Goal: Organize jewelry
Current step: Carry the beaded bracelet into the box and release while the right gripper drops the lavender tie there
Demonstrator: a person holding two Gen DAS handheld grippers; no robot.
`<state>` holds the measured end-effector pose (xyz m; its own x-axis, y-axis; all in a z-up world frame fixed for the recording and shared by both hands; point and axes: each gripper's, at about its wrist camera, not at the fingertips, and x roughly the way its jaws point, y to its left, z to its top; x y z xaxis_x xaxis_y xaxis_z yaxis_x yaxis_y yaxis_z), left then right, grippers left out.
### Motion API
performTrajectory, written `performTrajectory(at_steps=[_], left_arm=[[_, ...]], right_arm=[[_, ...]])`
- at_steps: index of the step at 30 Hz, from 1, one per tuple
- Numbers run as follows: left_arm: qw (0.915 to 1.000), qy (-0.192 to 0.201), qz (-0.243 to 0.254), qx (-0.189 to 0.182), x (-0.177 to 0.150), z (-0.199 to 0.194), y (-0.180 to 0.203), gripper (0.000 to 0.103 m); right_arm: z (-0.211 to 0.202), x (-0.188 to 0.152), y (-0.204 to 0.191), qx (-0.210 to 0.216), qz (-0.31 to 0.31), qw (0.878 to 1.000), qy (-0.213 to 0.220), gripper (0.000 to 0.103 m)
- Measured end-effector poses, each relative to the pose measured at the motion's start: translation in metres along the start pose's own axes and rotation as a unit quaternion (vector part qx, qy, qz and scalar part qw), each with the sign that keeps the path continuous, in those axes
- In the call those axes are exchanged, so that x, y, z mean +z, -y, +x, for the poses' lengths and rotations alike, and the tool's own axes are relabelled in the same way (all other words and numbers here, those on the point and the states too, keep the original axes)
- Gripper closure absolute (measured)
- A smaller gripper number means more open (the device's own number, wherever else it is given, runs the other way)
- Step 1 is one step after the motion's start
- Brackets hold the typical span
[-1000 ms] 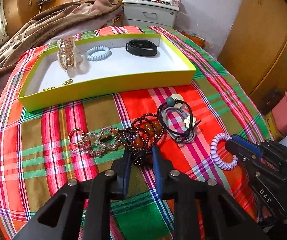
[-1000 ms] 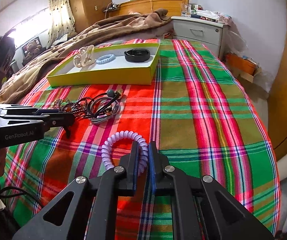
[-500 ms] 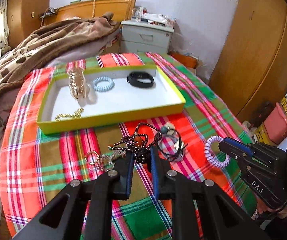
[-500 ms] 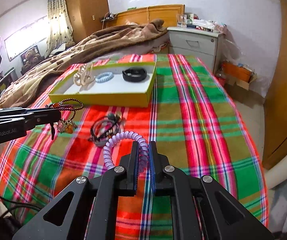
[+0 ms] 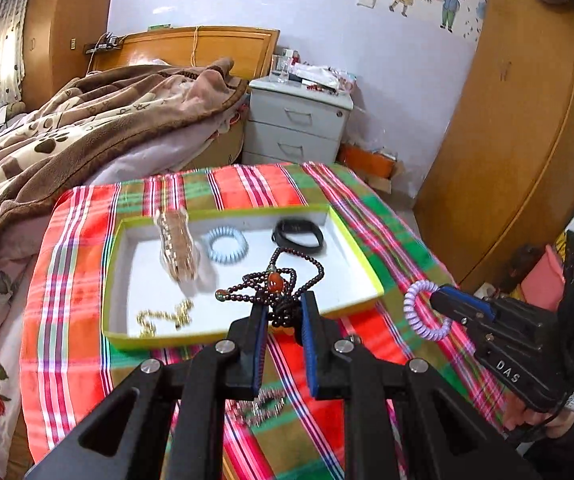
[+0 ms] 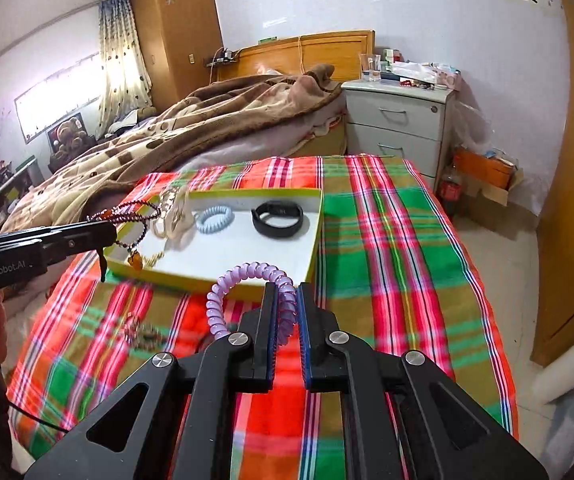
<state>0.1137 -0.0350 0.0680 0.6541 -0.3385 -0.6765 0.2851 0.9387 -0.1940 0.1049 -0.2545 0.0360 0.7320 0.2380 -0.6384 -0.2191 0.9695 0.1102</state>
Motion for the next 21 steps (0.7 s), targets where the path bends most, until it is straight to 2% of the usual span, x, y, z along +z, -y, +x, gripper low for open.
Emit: performTrajectory(at_steps=[9, 12, 21], left_arm=[[0.9999, -0.012, 0.004, -0.002, 0.035, 0.037, -0.015, 0.086], [0.9995, -0.024, -0.009, -0.018, 0.040, 0.056, -0.020, 0.086], [0.9971, -0.069, -0.010, -0.031, 0.040, 0.112, -0.020, 0.086]], right_arm=[[0.046, 0.026, -0.002, 0.003, -0.004, 1.000, -0.022, 0.094], [0.066, 0.031, 0.001, 0.006, 0.003, 0.999, -0.036, 0.094], [0.107, 0.032, 0.005, -0.001, -0.007, 0.997, -0.078, 0.094]])
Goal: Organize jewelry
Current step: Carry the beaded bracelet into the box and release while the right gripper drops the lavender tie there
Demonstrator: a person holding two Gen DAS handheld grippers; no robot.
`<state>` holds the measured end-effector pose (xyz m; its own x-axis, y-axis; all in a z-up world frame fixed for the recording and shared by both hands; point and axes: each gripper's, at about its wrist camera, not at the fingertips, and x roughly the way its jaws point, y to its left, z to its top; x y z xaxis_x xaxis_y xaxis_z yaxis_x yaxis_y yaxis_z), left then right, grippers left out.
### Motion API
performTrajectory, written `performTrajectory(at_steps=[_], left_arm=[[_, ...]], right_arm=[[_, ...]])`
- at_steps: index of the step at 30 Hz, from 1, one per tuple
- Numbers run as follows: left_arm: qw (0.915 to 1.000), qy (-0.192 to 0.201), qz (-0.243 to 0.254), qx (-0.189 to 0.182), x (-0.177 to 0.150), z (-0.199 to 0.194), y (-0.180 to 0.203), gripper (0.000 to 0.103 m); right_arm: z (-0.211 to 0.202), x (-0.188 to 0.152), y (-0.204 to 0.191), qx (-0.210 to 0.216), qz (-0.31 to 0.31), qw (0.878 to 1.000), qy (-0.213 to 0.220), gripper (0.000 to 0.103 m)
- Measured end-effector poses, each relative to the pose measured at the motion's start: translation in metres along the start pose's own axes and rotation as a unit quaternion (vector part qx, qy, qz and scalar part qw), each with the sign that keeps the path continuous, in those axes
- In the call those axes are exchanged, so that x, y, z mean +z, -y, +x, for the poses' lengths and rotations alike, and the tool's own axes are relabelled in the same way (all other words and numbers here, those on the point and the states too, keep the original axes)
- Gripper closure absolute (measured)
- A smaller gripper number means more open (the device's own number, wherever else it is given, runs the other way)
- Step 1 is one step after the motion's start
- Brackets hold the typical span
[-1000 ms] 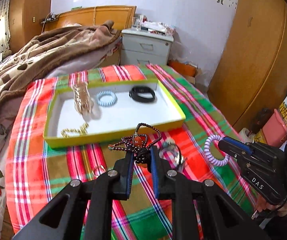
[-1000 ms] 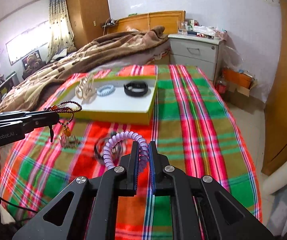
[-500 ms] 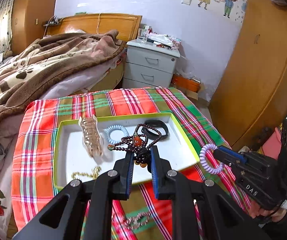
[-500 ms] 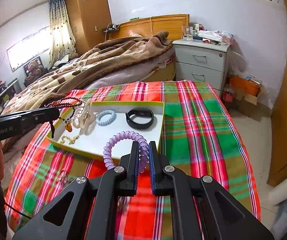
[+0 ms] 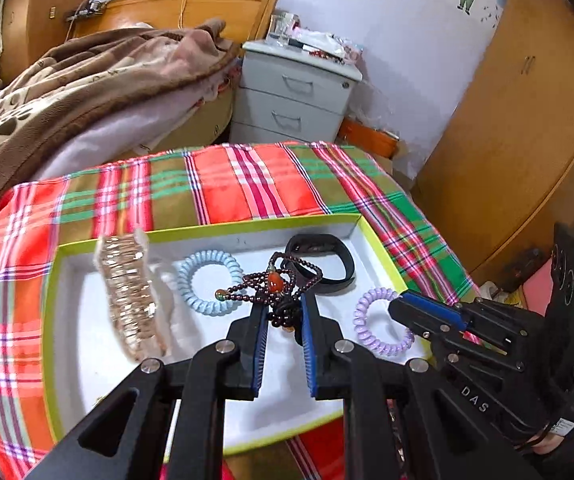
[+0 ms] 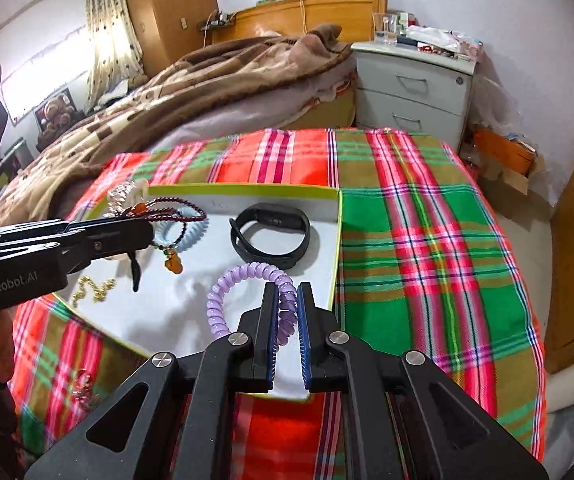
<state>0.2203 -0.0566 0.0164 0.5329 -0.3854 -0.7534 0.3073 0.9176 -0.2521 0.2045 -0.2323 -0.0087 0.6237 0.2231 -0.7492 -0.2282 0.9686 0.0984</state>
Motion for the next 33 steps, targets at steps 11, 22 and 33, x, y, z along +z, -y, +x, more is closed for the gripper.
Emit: performTrajectory(at_steps=[11, 22, 33], left_arm=[[0.9994, -0.029, 0.006, 0.018, -0.002, 0.028, 0.001, 0.085], [0.9987, -0.046, -0.005, 0.021, -0.003, 0.040, -0.005, 0.082], [0.9987, -0.043, -0.007, 0.025, -0.002, 0.036, -0.005, 0.068]], right_arm=[[0.021, 0.002, -0.010, -0.033, -0.046, 0.998, -0.023, 0.094], [0.023, 0.005, -0.011, -0.042, -0.057, 0.997, -0.024, 0.093], [0.022, 0.004, -0.012, -0.044, -0.054, 0.997, -0.016, 0.091]])
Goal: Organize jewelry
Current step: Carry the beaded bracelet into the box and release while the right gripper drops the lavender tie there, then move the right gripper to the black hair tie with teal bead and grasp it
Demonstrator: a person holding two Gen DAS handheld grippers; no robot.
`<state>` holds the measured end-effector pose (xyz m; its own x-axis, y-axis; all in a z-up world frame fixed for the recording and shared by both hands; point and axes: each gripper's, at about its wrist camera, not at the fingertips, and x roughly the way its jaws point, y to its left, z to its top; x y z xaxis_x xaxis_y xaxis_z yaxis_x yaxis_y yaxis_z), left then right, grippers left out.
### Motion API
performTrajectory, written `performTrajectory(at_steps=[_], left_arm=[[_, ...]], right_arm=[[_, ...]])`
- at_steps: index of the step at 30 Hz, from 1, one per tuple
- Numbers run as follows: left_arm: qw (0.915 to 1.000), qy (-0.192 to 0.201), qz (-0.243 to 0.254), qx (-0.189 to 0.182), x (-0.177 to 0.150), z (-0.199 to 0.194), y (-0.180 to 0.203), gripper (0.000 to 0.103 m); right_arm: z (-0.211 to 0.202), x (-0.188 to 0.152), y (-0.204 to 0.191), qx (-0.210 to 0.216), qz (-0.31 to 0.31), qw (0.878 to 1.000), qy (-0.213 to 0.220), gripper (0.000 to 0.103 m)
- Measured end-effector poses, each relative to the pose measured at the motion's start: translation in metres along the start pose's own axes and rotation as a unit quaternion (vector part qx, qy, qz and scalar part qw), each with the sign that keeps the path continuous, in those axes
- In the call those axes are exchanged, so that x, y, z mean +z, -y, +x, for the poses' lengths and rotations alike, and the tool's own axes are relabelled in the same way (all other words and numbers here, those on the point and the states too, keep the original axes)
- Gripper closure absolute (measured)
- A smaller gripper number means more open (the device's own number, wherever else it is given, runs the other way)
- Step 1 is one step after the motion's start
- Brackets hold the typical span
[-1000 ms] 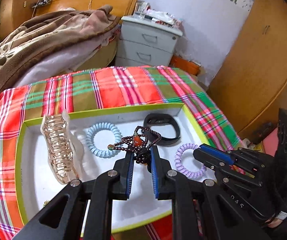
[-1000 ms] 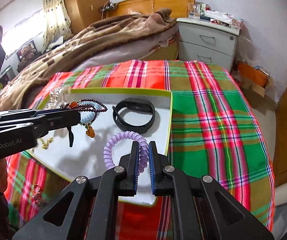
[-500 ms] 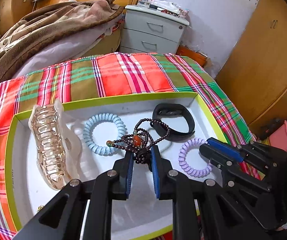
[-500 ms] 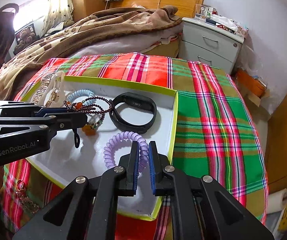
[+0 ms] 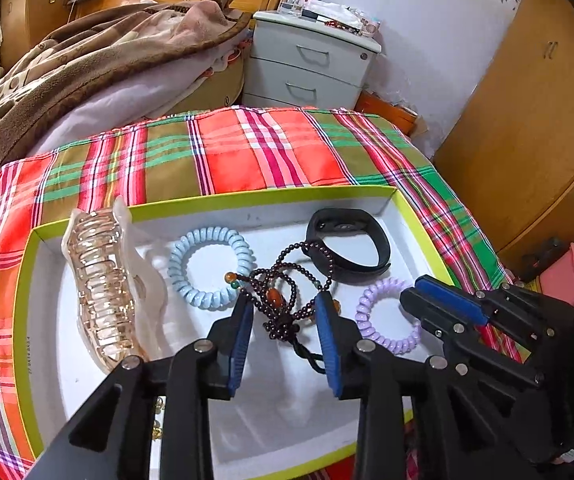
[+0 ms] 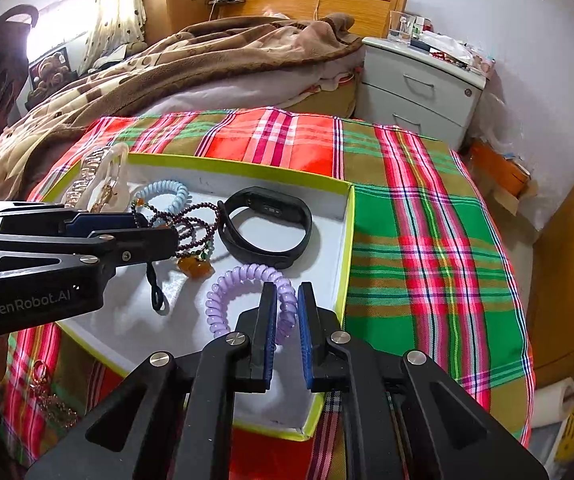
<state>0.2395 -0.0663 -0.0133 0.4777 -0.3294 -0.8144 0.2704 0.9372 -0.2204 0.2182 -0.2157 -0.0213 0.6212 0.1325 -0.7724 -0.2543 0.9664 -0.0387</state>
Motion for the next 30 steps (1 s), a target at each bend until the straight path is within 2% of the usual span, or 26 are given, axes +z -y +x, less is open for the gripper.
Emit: performTrajectory(at_steps=[7, 10, 11, 17, 21, 27, 30], left_arm=[[0.9999, 0.010, -0.002, -0.001, -0.002, -0.011, 0.001, 0.062], [0.9999, 0.014, -0.002, 0.000, -0.005, -0.018, 0.002, 0.061], [0.9999, 0.016, -0.001, 0.002, -0.005, -0.020, 0.003, 0.061], [0.9993, 0.037, 0.000, -0.003, -0.013, -0.045, 0.004, 0.060], [0.9983, 0.056, -0.009, -0.009, -0.022, -0.067, 0.001, 0.060], [0.9976, 0.066, -0.020, -0.009, -0.049, -0.090, -0.007, 0.060], [0.9975, 0.064, -0.030, -0.004, -0.064, -0.096, -0.013, 0.060]], right_arm=[[-0.011, -0.002, 0.001, -0.003, 0.009, 1.000, 0.011, 0.085], [-0.018, -0.004, 0.001, 0.003, 0.014, 1.000, 0.019, 0.072], [-0.020, -0.004, 0.001, 0.004, 0.016, 1.000, 0.022, 0.071], [-0.040, -0.008, 0.001, 0.010, 0.026, 0.999, 0.044, 0.071], [-0.055, -0.018, 0.005, 0.028, 0.041, 0.997, 0.053, 0.071], [-0.070, -0.043, 0.014, 0.079, 0.081, 0.993, 0.043, 0.071], [-0.075, -0.056, 0.012, 0.081, 0.084, 0.992, 0.038, 0.071]])
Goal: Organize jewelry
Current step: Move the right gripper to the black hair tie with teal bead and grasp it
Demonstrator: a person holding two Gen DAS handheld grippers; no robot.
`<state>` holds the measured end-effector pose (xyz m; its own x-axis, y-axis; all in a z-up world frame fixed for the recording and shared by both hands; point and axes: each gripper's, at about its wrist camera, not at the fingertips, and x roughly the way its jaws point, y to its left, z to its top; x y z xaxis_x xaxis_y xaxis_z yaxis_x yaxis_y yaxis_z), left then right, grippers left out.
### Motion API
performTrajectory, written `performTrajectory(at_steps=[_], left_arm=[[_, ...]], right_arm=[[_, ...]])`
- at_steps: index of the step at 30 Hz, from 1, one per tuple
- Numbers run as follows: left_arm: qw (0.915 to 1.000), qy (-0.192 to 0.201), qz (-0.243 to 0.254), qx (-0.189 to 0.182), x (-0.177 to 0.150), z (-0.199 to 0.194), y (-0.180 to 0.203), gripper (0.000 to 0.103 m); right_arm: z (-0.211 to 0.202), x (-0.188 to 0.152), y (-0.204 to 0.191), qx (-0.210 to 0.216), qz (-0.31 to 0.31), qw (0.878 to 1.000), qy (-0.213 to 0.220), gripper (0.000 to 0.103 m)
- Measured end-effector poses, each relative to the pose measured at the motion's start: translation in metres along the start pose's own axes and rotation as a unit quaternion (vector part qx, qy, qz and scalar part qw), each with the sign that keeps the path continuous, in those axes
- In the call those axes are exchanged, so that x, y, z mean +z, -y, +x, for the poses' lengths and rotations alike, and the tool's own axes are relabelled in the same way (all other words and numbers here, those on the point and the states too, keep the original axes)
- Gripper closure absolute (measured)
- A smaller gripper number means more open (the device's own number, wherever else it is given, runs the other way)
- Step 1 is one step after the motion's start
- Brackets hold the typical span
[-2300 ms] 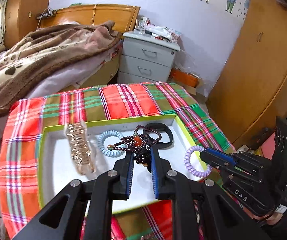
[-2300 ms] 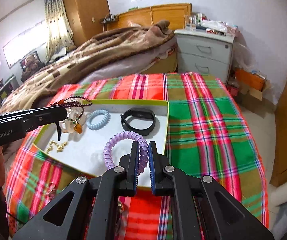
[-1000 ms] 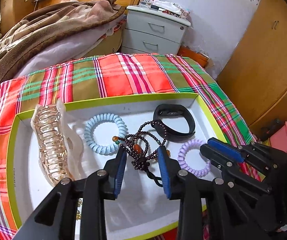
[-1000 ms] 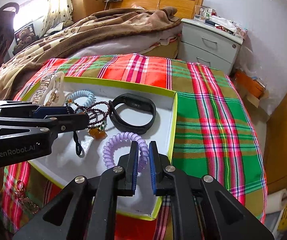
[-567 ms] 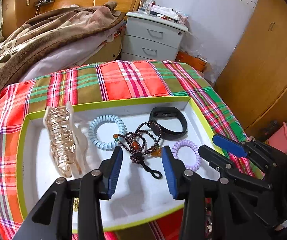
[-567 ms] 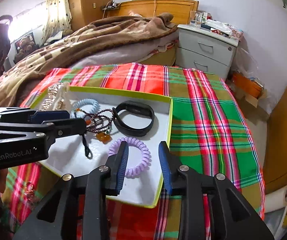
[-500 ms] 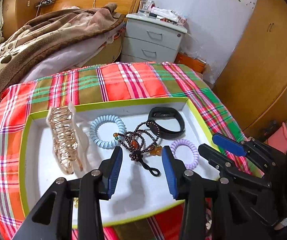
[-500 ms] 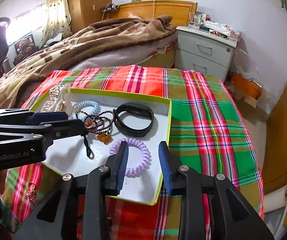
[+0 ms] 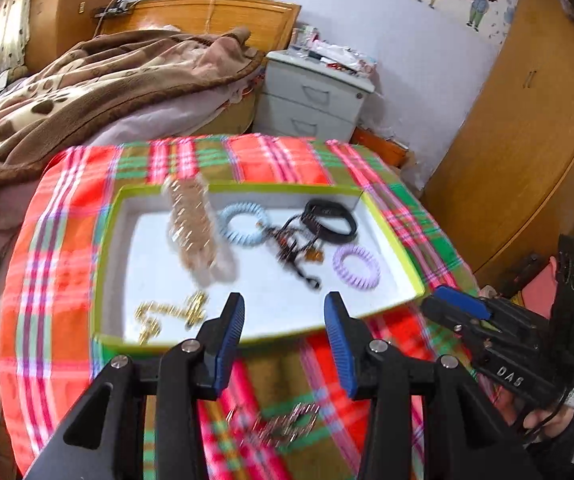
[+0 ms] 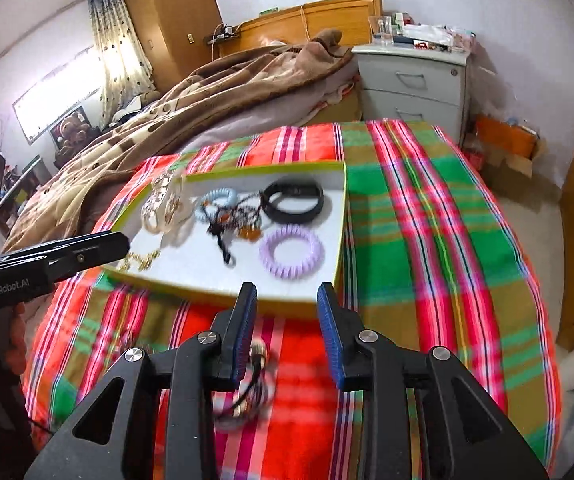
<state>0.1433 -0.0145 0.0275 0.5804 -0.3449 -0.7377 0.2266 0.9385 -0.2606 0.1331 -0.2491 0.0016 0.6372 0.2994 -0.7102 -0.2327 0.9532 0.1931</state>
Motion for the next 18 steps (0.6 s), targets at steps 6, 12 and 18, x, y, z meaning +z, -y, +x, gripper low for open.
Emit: performTrajectory(at_steps=[6, 12, 18], left_arm=[[0.9996, 0.000, -0.029, 0.005, -0.023, -0.013, -0.019, 0.060], [0.9985, -0.002, -0.052, 0.015, -0.042, -0.021, -0.037, 0.060], [0.9981, -0.011, -0.059, 0.011, -0.056, -0.021, -0.043, 0.060]], right_arm=[[-0.001, -0.021, -0.002, 0.023, 0.013, 0.999, -0.019, 0.071], [0.005, -0.039, -0.004, 0.034, 0.029, 0.998, -0.042, 0.071], [0.009, -0.044, -0.017, 0.034, 0.024, 0.998, -0.049, 0.071]])
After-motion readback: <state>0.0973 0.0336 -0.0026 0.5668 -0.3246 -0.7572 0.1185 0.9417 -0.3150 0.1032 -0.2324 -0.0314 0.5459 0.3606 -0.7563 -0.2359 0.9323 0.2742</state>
